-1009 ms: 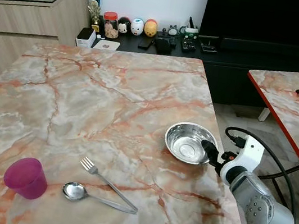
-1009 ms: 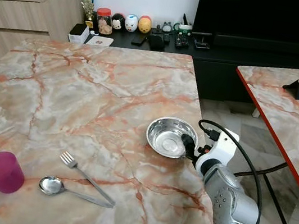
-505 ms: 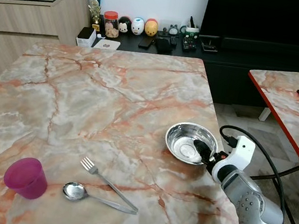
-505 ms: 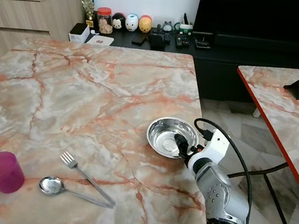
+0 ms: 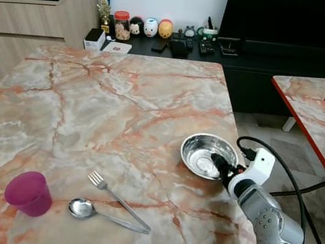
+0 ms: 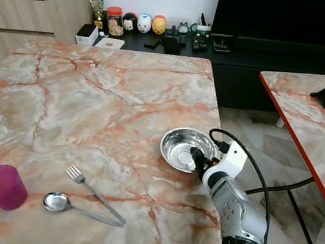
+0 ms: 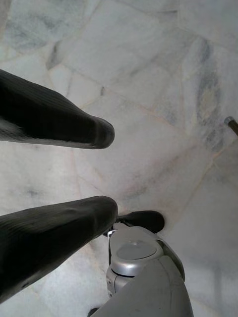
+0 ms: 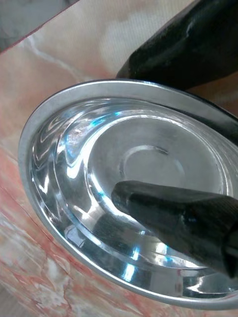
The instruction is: Setting the table
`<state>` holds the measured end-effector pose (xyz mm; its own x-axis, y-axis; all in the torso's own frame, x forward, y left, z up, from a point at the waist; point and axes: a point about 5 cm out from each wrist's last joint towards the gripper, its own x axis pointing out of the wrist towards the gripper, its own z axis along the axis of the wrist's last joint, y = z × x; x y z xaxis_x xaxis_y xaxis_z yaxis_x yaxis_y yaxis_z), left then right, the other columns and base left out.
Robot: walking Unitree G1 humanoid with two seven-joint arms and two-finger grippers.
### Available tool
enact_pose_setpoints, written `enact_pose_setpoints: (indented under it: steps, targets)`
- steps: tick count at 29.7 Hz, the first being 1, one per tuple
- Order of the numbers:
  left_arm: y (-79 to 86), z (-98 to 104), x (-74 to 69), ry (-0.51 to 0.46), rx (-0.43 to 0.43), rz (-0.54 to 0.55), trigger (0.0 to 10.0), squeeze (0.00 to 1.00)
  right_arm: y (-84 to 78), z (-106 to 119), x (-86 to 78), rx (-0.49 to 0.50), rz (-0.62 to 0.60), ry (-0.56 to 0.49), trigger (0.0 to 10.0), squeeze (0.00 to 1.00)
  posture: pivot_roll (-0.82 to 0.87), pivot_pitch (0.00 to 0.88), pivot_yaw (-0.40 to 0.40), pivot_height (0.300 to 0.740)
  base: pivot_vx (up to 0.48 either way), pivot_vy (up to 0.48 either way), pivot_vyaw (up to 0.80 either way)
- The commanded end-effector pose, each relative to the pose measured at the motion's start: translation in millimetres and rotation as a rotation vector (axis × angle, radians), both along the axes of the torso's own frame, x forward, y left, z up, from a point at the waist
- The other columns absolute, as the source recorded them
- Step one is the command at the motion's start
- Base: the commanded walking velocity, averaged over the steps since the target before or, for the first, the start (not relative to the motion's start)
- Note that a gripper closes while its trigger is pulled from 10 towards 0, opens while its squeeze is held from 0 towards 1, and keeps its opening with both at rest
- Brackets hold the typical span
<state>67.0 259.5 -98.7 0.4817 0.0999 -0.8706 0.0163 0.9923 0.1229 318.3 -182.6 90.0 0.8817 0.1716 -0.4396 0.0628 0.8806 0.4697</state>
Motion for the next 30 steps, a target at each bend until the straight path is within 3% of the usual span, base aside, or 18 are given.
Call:
enact_pose_setpoints:
  steps: [1, 30]
  targets:
    - [2.1, -0.7, -6.1, 0.024, 0.003, -0.001, 10.0, 0.00, 3.3, 2.4, 2.5, -0.004, 0.014, -0.007, 0.0, 0.00, -0.05, 0.000, 0.064, 0.740, 0.000, 0.000, 0.00]
    - [2.8, -1.0, -8.4, 0.037, -0.004, -0.007, 10.0, 0.00, 8.8, 6.6, 5.5, 0.002, 0.022, -0.038, 0.0, 0.00, -0.06, 0.000, 0.068, 0.740, 0.000, 0.000, 0.00]
